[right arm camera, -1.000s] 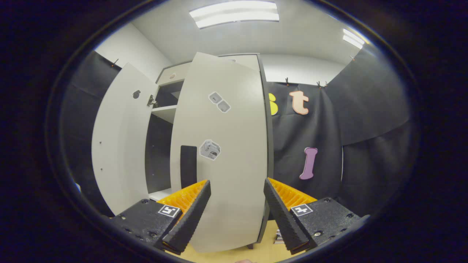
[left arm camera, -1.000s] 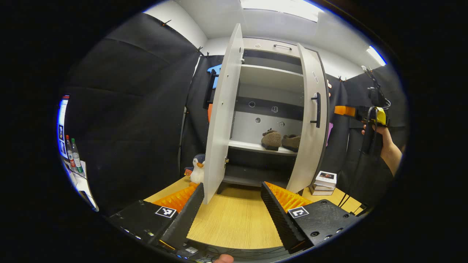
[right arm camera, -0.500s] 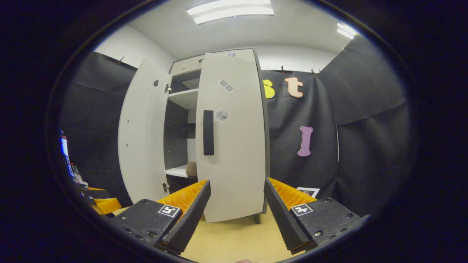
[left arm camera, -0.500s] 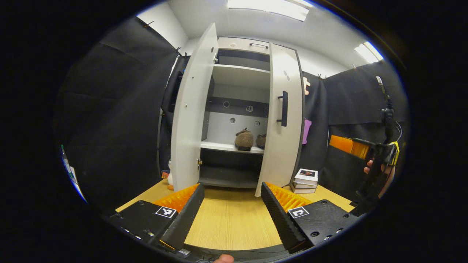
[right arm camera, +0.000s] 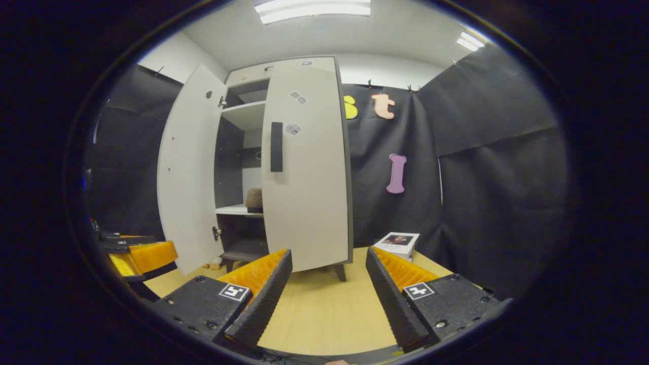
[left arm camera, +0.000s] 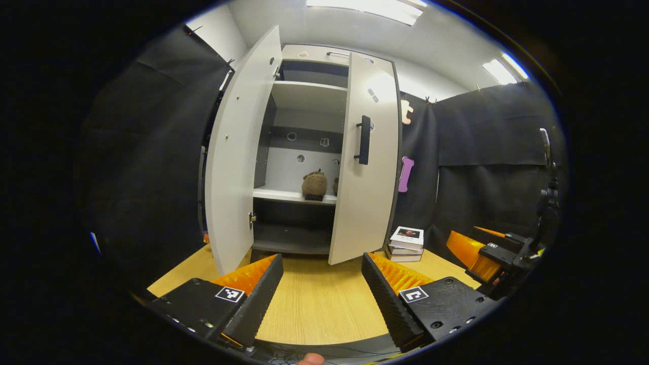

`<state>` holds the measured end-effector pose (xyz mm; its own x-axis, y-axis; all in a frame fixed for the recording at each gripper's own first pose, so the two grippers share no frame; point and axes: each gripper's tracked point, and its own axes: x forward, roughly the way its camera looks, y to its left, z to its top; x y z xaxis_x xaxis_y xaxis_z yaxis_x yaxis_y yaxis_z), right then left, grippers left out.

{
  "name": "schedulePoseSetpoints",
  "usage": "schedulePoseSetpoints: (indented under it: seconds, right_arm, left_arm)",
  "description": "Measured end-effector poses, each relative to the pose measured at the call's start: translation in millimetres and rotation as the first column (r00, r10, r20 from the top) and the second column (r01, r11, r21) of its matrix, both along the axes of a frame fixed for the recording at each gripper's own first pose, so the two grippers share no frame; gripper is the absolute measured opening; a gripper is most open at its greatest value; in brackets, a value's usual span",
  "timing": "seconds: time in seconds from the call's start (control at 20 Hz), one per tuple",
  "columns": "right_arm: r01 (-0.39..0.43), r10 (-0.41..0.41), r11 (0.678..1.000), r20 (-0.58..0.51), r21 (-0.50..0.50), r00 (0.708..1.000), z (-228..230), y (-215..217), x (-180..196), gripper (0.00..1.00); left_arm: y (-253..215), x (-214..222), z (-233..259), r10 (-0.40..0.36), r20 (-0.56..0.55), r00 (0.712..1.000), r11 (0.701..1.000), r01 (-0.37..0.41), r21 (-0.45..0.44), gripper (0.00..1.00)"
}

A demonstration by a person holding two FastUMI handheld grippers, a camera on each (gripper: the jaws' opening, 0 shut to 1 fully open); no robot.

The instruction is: Grab one shoe with the right hand and put it into the shoe cabinet, grab the other shoe with the left hand and put it into the shoe cabinet; then close the right door with the right hand and the left door with the left hand.

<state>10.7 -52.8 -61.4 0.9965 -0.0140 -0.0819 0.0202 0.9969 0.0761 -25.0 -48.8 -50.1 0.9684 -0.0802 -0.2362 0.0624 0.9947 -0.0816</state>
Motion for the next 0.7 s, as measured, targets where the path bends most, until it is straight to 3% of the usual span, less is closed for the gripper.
schedulePoseSetpoints:
  seconds: [0.15,0.3,0.45,0.55,0.6,0.7]
  right_arm:
    - [-0.020,0.020,1.000,-0.032,0.012,0.999,-9,5,-5,0.95]
    - [0.005,-0.005,1.000,-0.003,-0.008,1.000,-3,-5,-7,0.96]
    - [-0.007,0.007,1.000,-0.021,0.000,1.000,-9,2,-6,0.96]
    - [-0.015,0.015,1.000,-0.030,-0.002,0.999,-12,4,-6,0.95]
    - [-0.015,0.015,1.000,-0.032,-0.008,0.999,-13,3,-6,0.95]
    - [-0.019,0.018,1.000,-0.046,-0.021,0.999,-15,4,-6,0.95]
  left_arm:
    - [-7,5,32,-0.015,0.085,0.996,0.995,0.024,-0.101,0.99]
    - [19,20,63,0.032,0.128,0.991,0.993,-0.017,-0.115,0.95]
    - [60,35,106,0.106,0.217,0.970,0.987,-0.075,-0.145,0.99]
    - [97,42,131,0.164,0.263,0.951,0.980,-0.128,-0.151,0.95]
    - [120,47,141,0.205,0.280,0.938,0.974,-0.168,-0.149,0.99]
    - [170,60,155,0.293,0.286,0.912,0.954,-0.261,-0.147,0.94]
